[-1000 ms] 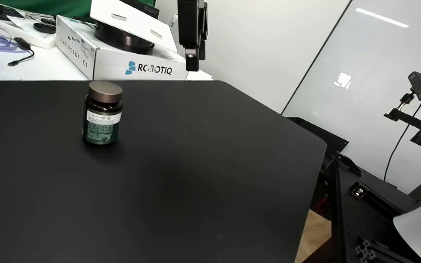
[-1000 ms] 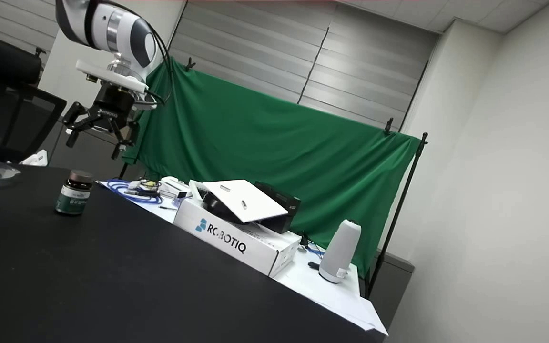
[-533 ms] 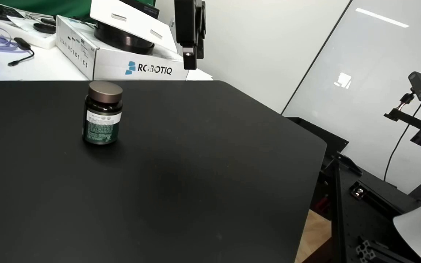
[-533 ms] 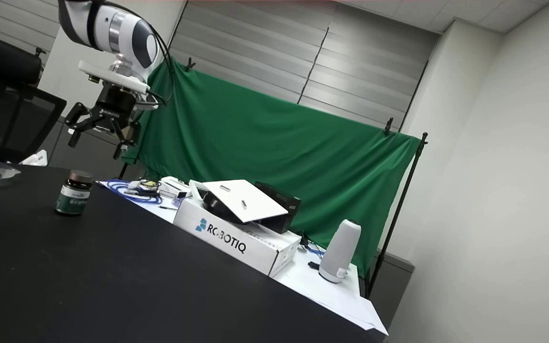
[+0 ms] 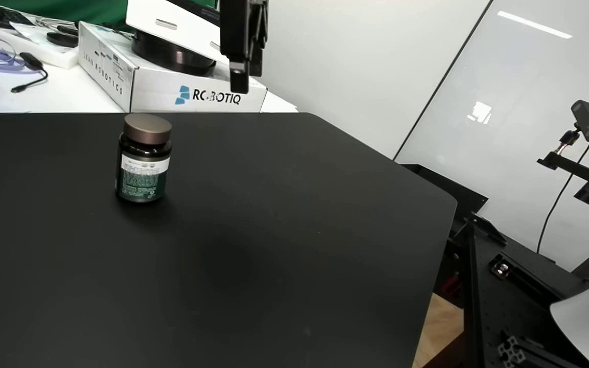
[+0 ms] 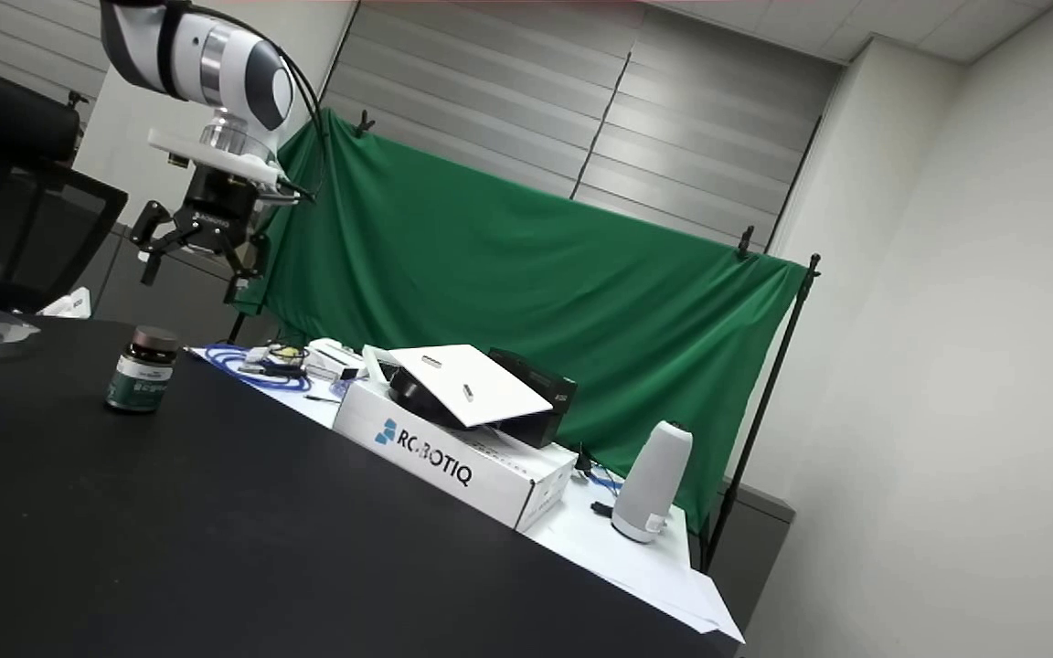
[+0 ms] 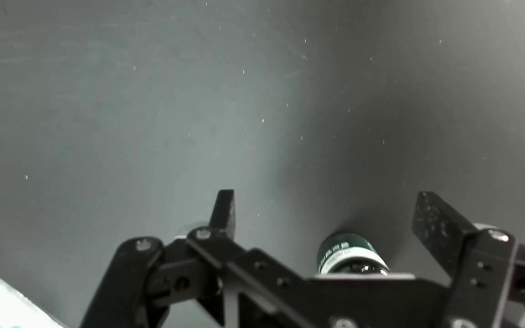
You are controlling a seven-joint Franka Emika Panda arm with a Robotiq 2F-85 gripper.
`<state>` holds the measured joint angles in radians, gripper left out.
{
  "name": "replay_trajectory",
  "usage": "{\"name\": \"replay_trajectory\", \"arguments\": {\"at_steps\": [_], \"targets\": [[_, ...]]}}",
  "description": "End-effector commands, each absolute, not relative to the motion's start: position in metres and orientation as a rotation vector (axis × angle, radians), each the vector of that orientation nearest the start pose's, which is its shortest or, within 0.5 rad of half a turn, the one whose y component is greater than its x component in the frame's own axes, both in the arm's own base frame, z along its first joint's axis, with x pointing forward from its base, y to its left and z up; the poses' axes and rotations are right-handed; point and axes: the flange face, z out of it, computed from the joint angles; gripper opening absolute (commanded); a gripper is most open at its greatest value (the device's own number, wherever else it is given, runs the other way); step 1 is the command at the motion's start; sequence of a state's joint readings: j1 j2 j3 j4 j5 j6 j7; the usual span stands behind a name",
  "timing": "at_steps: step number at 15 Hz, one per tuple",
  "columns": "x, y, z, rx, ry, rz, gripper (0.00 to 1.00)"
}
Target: Move the bottle from the left to the right
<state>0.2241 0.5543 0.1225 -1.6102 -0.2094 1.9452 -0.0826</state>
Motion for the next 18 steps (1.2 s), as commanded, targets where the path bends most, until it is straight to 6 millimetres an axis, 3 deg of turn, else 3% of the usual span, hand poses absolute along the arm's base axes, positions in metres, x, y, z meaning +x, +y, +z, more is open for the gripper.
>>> {"name": "replay_trajectory", "arguments": {"at_steps": [1, 6, 11, 18], "targets": [[0.657, 0.227, 0.288, -3.161, -0.902, 0.180, 1.00], [0.675, 0.256, 0.266, -3.116, -0.988, 0.083, 1.00], [0.690, 0.271, 0.242, -3.077, -1.058, -0.055, 1.00], [0.692, 0.286, 0.218, -3.009, -1.118, -0.035, 1.00]]}}
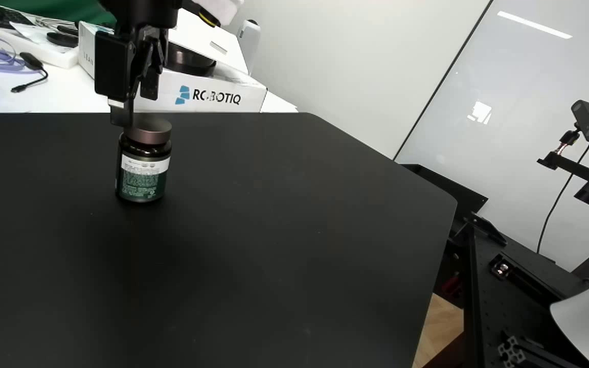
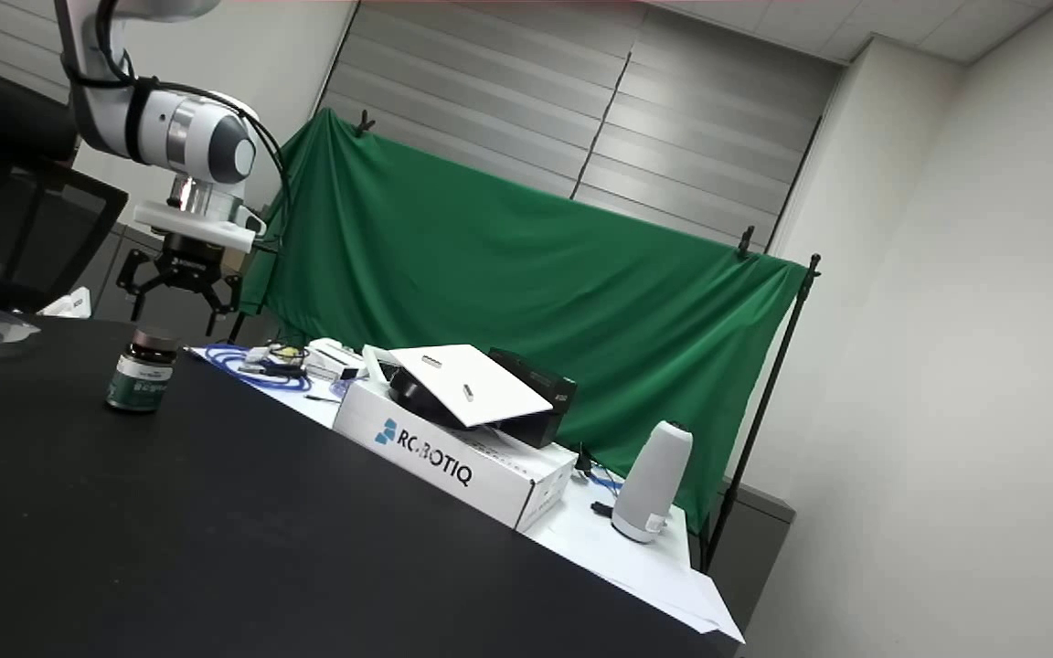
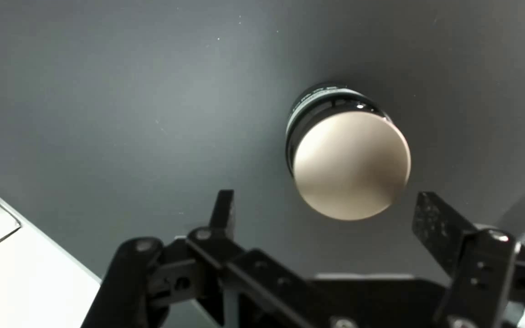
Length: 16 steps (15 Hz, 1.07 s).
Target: Move the bottle from the left to the right
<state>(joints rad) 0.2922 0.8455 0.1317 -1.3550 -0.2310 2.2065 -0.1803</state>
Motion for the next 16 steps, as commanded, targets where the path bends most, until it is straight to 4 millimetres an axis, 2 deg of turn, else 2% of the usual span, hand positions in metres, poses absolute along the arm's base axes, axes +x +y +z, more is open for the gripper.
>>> {"name": "replay_trajectory", "arguments": {"at_steps": [1, 16], "targets": [[0.691, 0.287, 0.218, -3.008, -1.114, -0.026, 1.00], [0.685, 0.278, 0.202, -2.995, -1.046, 0.040, 1.00]]}}
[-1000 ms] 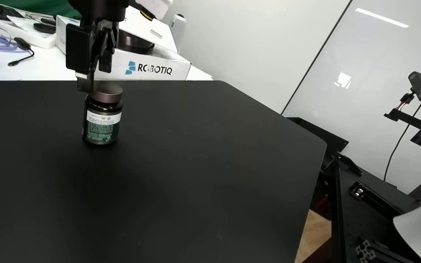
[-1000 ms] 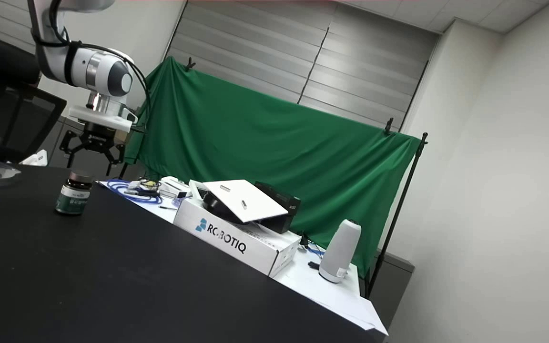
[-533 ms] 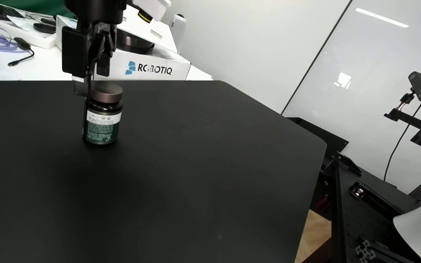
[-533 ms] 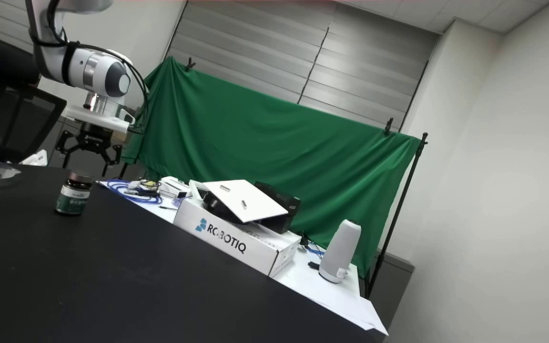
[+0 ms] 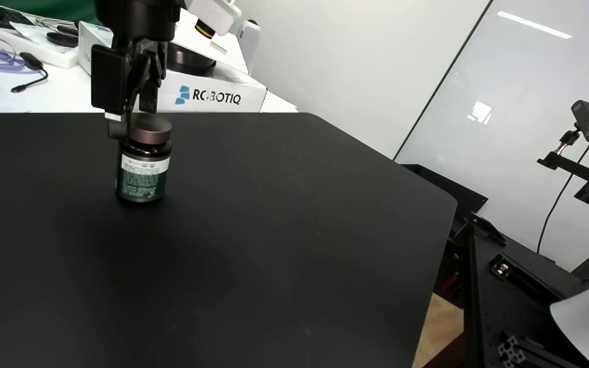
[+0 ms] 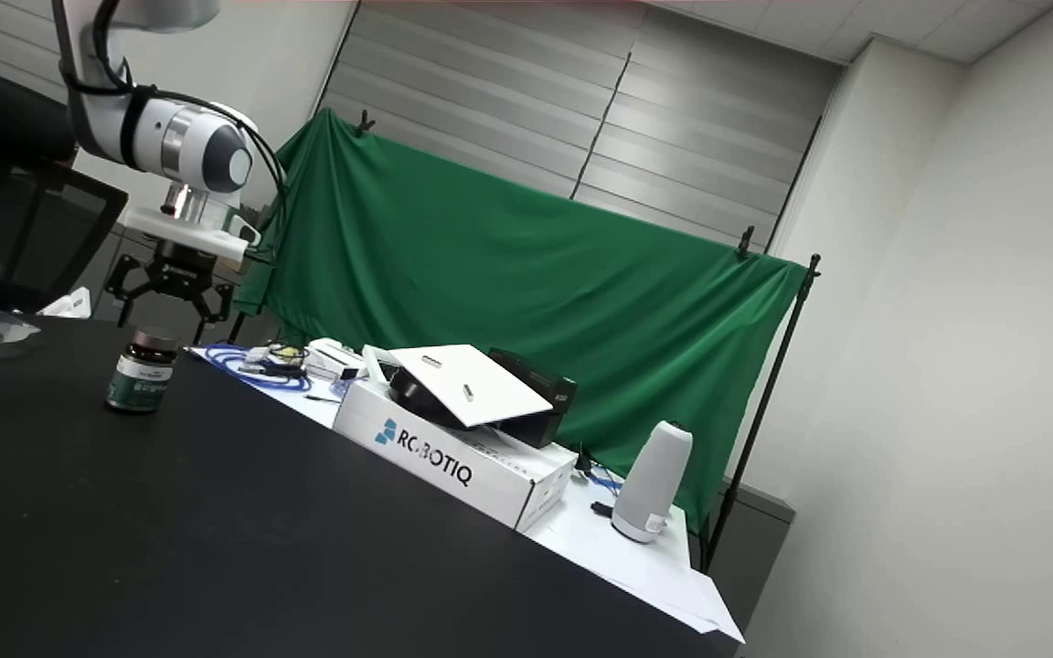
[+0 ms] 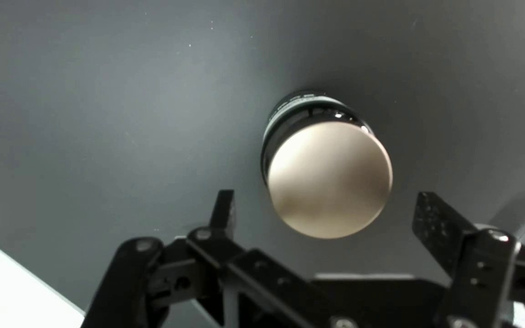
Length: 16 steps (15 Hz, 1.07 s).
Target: Move the bottle from the left to the right
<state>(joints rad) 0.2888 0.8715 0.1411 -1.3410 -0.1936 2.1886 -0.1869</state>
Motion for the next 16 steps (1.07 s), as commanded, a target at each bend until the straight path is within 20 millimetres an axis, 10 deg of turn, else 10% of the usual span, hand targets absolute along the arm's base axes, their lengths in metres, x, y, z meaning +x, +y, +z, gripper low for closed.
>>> {"name": "replay_trajectory", "arguments": {"at_steps": [1, 8, 16], "targets": [[0.685, 0.277, 0.201, -2.995, -1.043, 0.047, 1.00], [0.683, 0.272, 0.195, -3.014, -1.022, 0.104, 0.45], [0.674, 0.269, 0.209, -3.033, -1.009, 0.118, 0.36]]}}
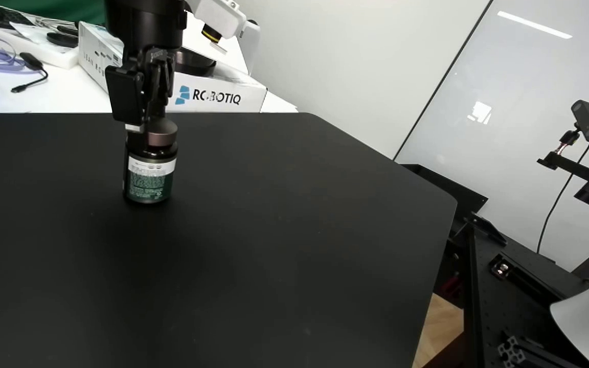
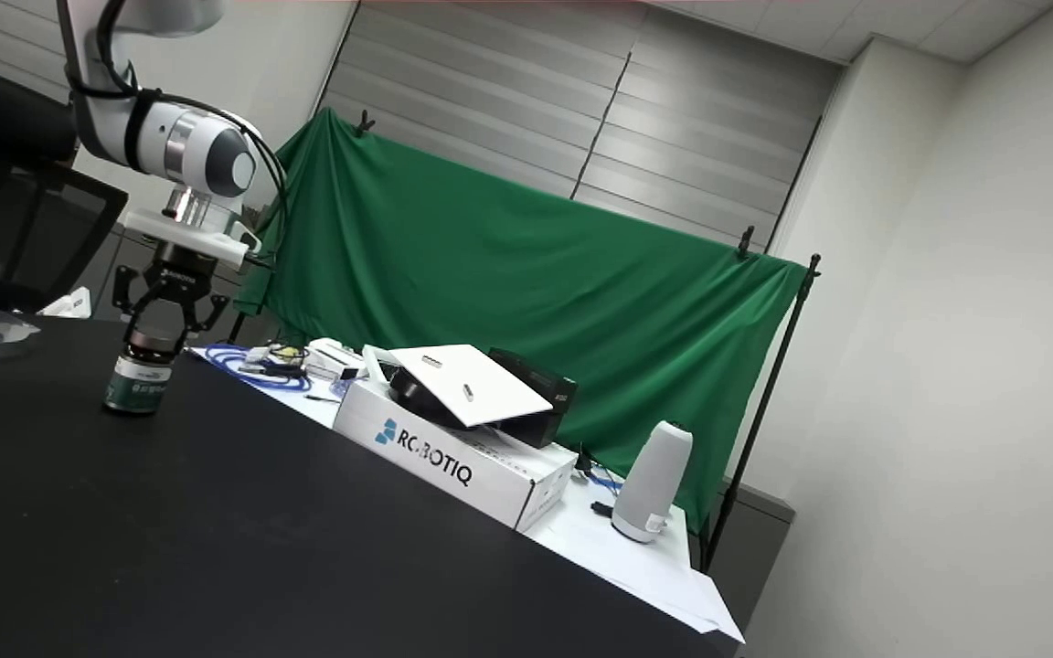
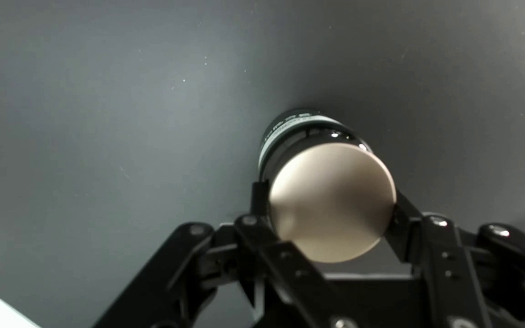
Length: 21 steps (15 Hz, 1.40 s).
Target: Move the bottle from the left to the right
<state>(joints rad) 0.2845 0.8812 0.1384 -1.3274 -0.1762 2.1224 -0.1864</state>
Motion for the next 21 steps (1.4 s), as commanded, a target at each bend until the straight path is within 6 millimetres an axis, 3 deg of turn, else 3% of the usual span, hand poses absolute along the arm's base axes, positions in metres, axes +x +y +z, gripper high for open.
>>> {"name": "replay_trajectory", "arguments": {"at_steps": [1, 6, 10, 13, 21], "targets": [[0.672, 0.268, 0.210, -3.034, -1.010, 0.116, 0.36], [0.650, 0.257, 0.215, -3.028, -1.018, 0.062, 0.36], [0.623, 0.236, 0.211, -3.049, -1.020, 0.047, 0.36], [0.605, 0.215, 0.208, -3.065, -1.003, 0.041, 0.36], [0.562, 0.149, 0.228, -3.108, -0.903, -0.022, 0.36]]}}
